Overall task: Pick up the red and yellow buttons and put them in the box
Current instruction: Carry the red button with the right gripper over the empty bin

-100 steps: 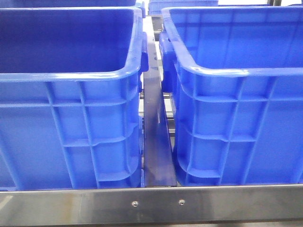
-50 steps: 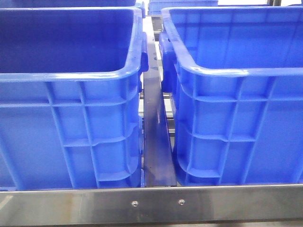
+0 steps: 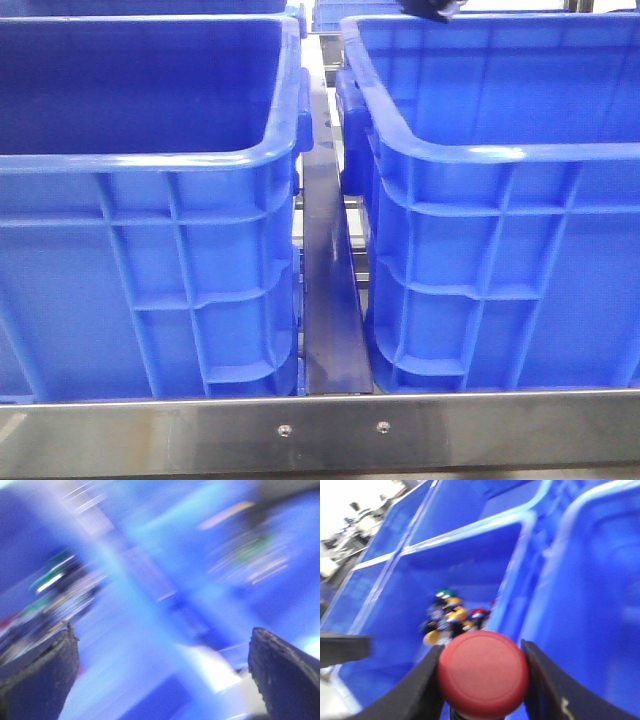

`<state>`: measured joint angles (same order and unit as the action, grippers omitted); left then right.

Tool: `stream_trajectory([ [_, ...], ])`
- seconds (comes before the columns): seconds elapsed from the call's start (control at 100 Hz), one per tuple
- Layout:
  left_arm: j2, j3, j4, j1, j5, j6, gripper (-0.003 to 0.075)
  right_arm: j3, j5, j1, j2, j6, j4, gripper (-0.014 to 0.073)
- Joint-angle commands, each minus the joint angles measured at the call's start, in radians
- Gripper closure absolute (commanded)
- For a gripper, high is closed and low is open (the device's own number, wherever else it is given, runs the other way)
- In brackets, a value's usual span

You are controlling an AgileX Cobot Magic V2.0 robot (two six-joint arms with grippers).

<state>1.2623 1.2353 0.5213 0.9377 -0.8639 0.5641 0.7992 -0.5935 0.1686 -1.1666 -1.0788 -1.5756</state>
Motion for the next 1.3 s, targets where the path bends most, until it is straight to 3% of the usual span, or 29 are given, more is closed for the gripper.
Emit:
stream_trajectory([
  [0.0,-0.101,-0.037,0.021,-0.067,0.071,0.05,0.008,0.036,0.027,-0.006,0.024,-0.044,-0.059,0.0428],
  [0.35,-0.428,-0.299,0.11,-0.33,0.088,0.142,0.008,0.036,0.176,-0.006,0.024,-0.166,-0.058,0.0428],
  [0.66,-0.632,-0.407,0.216,-0.413,-0.006,0.142,0.0092,0.036,0.374,-0.006,0.022,-0.325,-0.058,0.0428],
  [0.73,-0.648,-0.412,0.226,-0.415,-0.031,0.142,0.0148,0.036,0.423,-0.006,0.021,-0.379,-0.058,0.0428],
  [0.8,-0.654,-0.413,0.239,-0.415,-0.049,0.142,0.0254,0.036,0.469,-0.006,0.017,-0.433,-0.058,0.0428],
  [1.01,-0.654,-0.415,0.257,-0.415,-0.043,0.142,0.0743,0.039,0.566,-0.006,-0.058,-0.559,-0.058,0.0428],
  [1.29,-0.654,-0.415,0.261,-0.415,-0.043,0.142,0.0739,0.135,0.616,-0.006,-0.259,-0.587,-0.045,0.0428],
])
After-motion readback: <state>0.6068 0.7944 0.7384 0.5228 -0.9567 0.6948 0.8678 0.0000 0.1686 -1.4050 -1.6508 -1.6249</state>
